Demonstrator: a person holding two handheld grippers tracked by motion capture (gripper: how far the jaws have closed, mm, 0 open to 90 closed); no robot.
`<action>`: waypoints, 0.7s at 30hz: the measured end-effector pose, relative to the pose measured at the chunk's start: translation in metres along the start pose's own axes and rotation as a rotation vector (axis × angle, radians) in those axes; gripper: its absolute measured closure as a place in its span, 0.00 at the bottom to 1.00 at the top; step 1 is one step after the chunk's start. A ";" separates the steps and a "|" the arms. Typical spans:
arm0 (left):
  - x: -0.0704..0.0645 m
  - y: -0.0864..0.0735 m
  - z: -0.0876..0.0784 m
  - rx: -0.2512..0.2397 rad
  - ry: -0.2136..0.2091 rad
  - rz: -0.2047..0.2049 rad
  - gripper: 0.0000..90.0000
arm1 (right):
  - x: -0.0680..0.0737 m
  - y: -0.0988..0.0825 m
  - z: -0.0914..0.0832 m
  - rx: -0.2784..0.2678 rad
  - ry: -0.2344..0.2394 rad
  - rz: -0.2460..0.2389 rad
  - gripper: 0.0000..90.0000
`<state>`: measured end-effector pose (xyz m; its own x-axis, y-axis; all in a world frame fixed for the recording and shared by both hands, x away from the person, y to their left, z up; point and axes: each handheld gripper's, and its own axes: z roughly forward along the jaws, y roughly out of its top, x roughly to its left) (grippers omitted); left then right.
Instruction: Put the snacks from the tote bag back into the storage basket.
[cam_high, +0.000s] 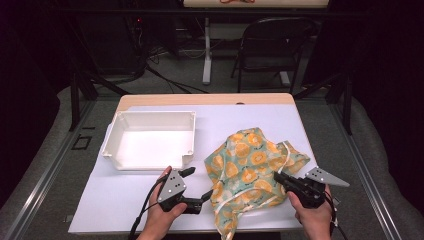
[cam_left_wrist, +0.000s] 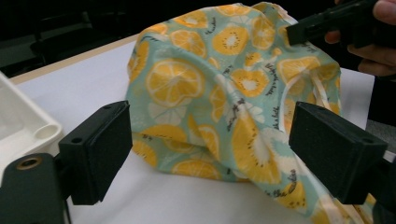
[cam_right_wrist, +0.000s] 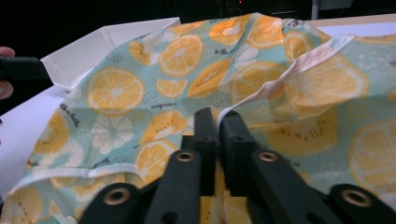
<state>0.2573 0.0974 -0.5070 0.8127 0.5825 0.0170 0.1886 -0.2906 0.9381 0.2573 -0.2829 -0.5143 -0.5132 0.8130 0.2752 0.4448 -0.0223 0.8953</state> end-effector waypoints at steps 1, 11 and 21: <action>-0.003 0.001 0.004 0.012 -0.011 0.002 0.17 | 0.000 0.001 0.001 -0.005 -0.003 0.000 1.00; -0.030 0.006 0.028 0.061 -0.046 0.023 0.18 | 0.012 0.022 0.009 -0.061 0.010 -0.038 1.00; -0.042 0.018 0.053 0.101 -0.038 0.071 0.31 | 0.029 0.037 0.021 -0.091 0.073 -0.076 1.00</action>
<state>0.2553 0.0273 -0.5086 0.8457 0.5294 0.0675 0.1826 -0.4059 0.8955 0.2745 -0.2475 -0.4806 -0.5959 0.7702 0.2274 0.3361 -0.0179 0.9416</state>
